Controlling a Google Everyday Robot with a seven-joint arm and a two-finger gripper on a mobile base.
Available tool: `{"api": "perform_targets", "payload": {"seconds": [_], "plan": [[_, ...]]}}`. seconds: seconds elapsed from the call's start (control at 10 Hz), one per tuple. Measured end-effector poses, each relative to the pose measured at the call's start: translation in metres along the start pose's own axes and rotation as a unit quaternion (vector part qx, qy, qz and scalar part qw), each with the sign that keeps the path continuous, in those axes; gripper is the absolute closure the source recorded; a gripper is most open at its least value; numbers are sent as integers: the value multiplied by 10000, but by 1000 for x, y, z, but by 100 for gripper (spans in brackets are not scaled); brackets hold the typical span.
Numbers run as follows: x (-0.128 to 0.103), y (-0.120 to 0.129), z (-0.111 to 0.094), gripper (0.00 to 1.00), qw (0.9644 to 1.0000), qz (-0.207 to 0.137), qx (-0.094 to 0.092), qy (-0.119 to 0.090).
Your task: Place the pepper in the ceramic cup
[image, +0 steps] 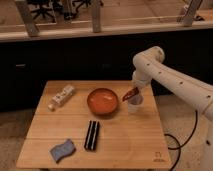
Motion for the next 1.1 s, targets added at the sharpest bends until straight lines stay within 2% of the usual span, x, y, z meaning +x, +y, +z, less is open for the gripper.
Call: {"api": "perform_targets", "payload": {"seconds": [0.2, 0.7, 0.9, 1.1], "plan": [[0, 0, 0, 99, 10000, -1, 0, -5], [1, 1, 4, 99, 9991, -8, -275, 328], [7, 3, 3, 99, 9988, 49, -303, 388], [14, 4, -3, 99, 9990, 140, -230, 349]]}}
